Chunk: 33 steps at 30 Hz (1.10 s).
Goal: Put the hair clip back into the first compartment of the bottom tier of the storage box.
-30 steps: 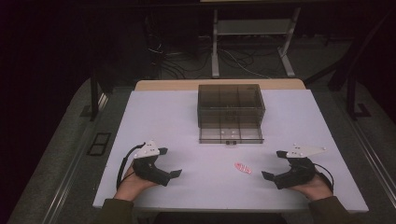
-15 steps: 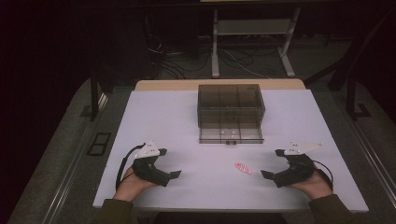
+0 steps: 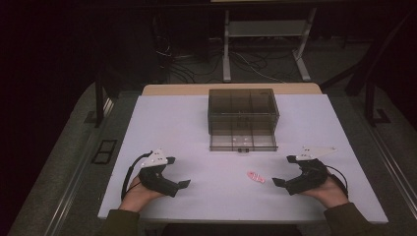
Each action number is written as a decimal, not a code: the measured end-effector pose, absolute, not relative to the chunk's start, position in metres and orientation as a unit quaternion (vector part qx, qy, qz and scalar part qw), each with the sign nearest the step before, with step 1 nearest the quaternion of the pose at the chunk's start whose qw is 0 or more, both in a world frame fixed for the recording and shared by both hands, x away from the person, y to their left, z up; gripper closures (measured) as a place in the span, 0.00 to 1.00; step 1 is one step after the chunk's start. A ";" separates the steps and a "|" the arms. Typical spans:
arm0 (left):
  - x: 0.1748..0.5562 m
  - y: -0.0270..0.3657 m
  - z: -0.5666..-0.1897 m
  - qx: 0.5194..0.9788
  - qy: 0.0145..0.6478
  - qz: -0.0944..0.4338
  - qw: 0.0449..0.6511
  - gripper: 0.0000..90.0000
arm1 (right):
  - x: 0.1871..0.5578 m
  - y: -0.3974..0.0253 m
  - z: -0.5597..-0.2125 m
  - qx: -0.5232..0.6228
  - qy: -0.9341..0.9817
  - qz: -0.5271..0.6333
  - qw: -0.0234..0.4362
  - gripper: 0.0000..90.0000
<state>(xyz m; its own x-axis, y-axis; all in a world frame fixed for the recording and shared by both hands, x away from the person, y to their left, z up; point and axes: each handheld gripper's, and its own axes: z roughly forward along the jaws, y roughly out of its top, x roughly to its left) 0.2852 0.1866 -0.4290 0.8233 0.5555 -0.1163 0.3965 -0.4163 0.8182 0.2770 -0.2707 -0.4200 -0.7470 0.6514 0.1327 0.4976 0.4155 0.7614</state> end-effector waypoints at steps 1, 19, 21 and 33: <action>0.285 0.187 -0.429 0.837 0.285 0.087 0.459 0.00 | 0.277 -0.270 -0.420 0.343 0.836 0.418 0.092 0.00; 0.285 0.187 -0.429 0.833 0.290 0.087 0.464 0.00 | 0.281 -0.262 -0.417 0.333 0.839 0.424 0.080 0.00; 0.284 0.188 -0.429 0.833 0.290 0.087 0.464 0.00 | 0.282 -0.261 -0.416 0.332 0.839 0.424 0.079 0.00; 0.284 0.188 -0.429 0.833 0.289 0.086 0.465 0.00 | 0.286 -0.253 -0.412 0.325 0.842 0.423 0.077 0.00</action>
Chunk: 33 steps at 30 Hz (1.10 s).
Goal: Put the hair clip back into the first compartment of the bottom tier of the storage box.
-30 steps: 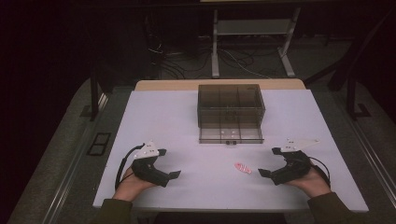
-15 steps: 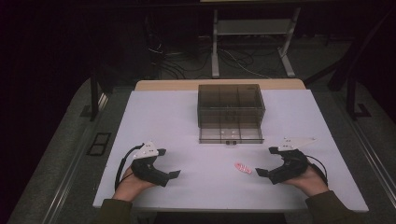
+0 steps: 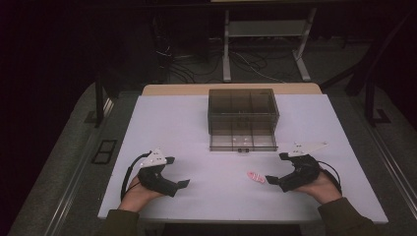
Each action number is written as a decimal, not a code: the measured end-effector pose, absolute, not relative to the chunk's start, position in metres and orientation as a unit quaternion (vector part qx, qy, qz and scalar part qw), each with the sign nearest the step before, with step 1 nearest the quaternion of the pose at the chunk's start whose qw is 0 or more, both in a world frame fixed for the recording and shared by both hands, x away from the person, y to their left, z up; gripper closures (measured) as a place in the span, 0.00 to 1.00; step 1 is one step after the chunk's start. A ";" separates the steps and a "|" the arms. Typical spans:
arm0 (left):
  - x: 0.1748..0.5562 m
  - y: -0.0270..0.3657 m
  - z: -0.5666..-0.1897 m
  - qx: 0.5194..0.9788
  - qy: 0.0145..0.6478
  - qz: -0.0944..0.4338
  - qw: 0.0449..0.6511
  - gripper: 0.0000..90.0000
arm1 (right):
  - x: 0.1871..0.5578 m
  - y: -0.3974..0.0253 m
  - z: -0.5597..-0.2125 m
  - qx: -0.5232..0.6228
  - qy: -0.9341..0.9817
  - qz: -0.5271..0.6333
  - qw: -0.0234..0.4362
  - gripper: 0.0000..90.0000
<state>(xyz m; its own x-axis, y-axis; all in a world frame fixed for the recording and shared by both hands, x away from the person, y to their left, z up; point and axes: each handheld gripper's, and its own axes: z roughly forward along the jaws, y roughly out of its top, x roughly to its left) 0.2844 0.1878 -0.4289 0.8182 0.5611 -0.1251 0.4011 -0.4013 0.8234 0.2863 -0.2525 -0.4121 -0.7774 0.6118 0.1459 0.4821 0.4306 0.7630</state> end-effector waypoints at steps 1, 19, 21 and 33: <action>0.284 0.188 -0.429 0.833 0.288 0.087 0.465 0.00 | 0.287 -0.252 -0.412 0.325 0.842 0.424 0.076 0.00; 0.282 0.189 -0.429 0.830 0.292 0.086 0.468 0.00 | 0.292 -0.241 -0.410 0.316 0.846 0.423 0.078 0.00; 0.282 0.189 -0.429 0.830 0.291 0.085 0.468 0.00 | 0.293 -0.239 -0.410 0.315 0.846 0.423 0.077 0.00; 0.282 0.189 -0.429 0.830 0.290 0.084 0.468 0.00 | 0.300 -0.226 -0.409 0.305 0.850 0.424 0.068 0.00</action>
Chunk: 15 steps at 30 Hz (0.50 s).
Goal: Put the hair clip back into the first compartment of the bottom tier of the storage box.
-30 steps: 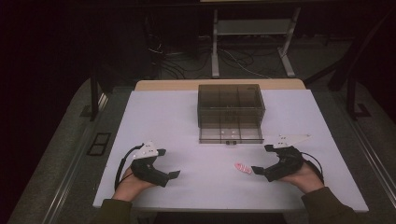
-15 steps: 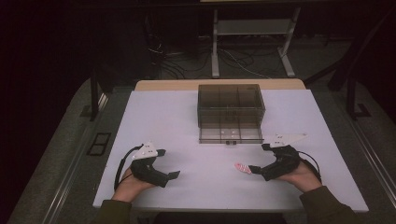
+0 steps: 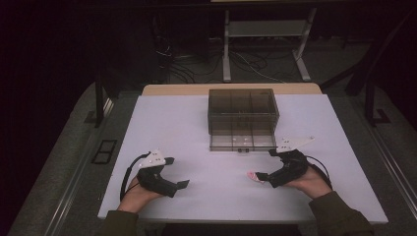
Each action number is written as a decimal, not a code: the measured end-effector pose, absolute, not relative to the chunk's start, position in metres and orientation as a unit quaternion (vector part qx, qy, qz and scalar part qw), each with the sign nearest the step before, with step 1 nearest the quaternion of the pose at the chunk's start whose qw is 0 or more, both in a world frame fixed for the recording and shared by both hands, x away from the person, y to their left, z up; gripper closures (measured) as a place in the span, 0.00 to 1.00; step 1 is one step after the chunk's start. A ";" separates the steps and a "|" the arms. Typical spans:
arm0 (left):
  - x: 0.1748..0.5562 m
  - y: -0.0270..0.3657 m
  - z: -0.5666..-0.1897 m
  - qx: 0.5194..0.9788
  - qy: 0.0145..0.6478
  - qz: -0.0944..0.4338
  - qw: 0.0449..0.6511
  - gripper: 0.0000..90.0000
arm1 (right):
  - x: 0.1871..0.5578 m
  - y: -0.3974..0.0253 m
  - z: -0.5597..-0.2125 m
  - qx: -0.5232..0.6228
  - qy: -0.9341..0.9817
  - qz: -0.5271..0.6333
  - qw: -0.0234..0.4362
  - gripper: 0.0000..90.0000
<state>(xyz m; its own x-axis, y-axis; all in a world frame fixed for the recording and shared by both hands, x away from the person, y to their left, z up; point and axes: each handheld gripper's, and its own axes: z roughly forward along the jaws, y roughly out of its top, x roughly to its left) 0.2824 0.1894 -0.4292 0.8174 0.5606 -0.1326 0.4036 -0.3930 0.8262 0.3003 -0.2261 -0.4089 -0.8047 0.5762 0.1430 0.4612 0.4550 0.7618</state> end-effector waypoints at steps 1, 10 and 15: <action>0.282 0.189 -0.429 0.830 0.290 0.084 0.468 0.00 | 0.301 -0.225 -0.409 0.303 0.851 0.424 0.067 0.00; 0.282 0.190 -0.428 0.830 0.292 0.088 0.467 0.00 | 0.303 -0.218 -0.410 0.295 0.858 0.416 0.063 0.00; 0.284 0.190 -0.429 0.829 0.293 0.084 0.469 0.00 | 0.307 -0.212 -0.410 0.289 0.860 0.417 0.059 0.00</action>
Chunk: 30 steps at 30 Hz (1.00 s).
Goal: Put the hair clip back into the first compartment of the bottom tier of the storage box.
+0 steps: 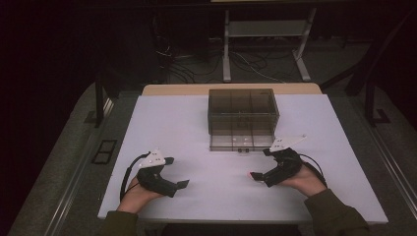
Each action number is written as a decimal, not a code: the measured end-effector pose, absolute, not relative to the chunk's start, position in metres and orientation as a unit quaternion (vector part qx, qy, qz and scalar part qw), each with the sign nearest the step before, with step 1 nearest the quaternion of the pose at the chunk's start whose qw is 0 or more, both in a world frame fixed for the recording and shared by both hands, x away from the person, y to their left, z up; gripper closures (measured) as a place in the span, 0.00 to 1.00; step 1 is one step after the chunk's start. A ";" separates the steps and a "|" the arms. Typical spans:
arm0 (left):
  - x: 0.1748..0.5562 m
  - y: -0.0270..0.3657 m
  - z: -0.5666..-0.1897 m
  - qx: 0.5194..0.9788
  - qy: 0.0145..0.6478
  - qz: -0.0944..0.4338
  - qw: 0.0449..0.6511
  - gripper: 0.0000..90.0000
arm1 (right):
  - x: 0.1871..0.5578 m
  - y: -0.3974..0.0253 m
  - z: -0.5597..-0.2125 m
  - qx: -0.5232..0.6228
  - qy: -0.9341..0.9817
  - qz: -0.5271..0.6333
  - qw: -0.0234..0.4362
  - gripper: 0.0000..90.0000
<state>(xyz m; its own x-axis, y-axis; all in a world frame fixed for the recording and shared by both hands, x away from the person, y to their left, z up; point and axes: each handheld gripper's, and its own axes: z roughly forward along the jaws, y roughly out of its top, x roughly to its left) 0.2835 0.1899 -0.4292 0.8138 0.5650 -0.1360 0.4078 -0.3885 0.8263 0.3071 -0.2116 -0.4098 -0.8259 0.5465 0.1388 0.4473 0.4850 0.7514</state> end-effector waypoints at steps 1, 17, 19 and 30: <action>0.284 0.190 -0.429 0.829 0.293 0.083 0.470 0.00 | 0.308 -0.210 -0.410 0.288 0.861 0.416 0.058 0.00; 0.285 0.190 -0.430 0.828 0.295 0.082 0.470 0.00 | 0.311 -0.204 -0.412 0.283 0.871 0.397 0.057 0.00; 0.285 0.190 -0.430 0.828 0.295 0.083 0.470 0.00 | 0.311 -0.203 -0.413 0.283 0.872 0.394 0.058 0.00; 0.284 0.191 -0.429 0.827 0.294 0.082 0.472 0.00 | 0.309 -0.204 -0.414 0.278 0.881 0.377 0.063 0.17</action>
<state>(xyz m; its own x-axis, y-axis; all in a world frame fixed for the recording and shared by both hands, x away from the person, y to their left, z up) 0.2840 0.1910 -0.4289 0.8136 0.5639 -0.1414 0.4090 -0.3824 0.8285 0.3094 -0.2038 -0.4142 -0.8371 0.5380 0.0995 0.4431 0.5600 0.7000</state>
